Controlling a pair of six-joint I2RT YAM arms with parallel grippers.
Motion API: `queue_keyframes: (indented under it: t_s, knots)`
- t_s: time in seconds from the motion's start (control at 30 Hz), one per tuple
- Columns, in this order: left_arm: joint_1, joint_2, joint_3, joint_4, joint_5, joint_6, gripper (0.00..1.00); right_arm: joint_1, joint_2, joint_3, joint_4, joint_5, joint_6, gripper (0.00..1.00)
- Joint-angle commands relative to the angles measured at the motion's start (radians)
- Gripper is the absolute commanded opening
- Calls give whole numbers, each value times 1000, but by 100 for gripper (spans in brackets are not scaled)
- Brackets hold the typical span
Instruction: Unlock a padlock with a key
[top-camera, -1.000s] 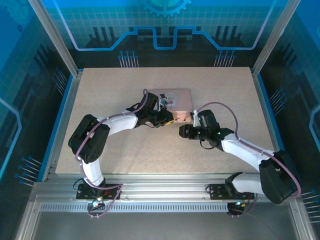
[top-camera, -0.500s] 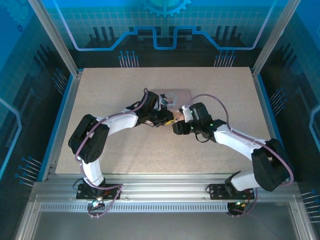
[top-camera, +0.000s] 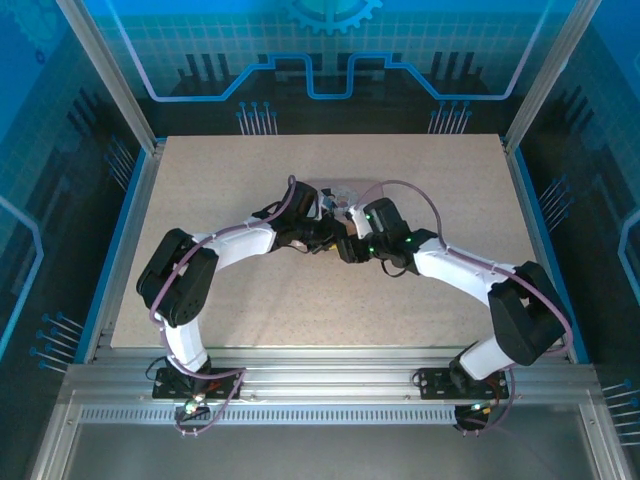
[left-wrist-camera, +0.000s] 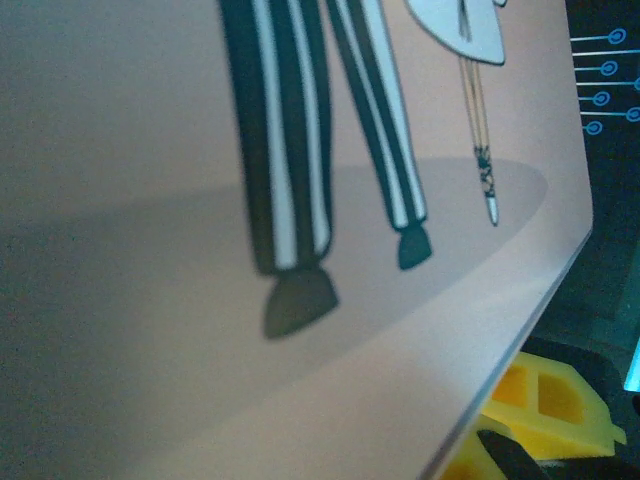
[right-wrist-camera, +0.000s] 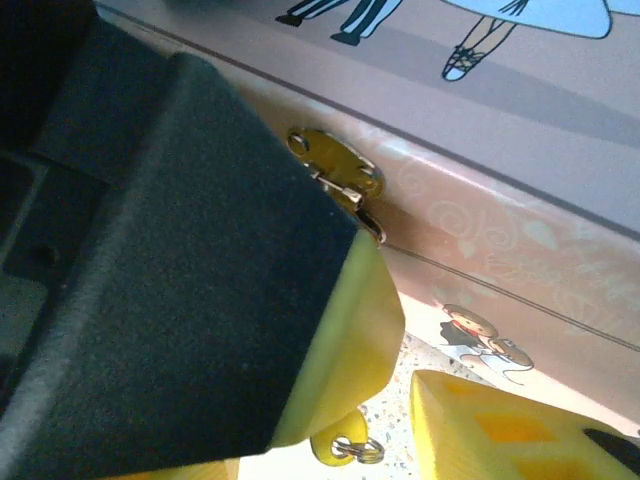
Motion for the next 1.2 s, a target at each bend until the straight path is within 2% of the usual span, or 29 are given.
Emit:
queue_keyframes:
  t_s: [0.0,0.33,0.43,0.53,0.6,0.73,0.87,1.17]
  knots:
    - [5,-31,30,-17,82,-5,10,15,22,40,-25,31,-27,45]
    - [11,-30,32,-20,91,-10,10,22,47,62,-50,54,-56,41]
    - [12,-30,30,-22,93,-8,10,22,45,61,-42,53,-54,29]
    - [13,-32,27,-26,92,-1,10,22,45,65,-46,44,-65,7]
    - [15,-35,23,-26,92,1,10,21,51,68,-52,25,-74,0]
    - [14,-38,13,-26,88,11,12,12,55,50,-22,-63,-64,0]
    - [14,-37,-11,-9,82,10,12,16,63,34,-6,-56,-56,0]
    - [14,-29,-124,90,32,1,24,26,104,-30,42,-45,-45,0]
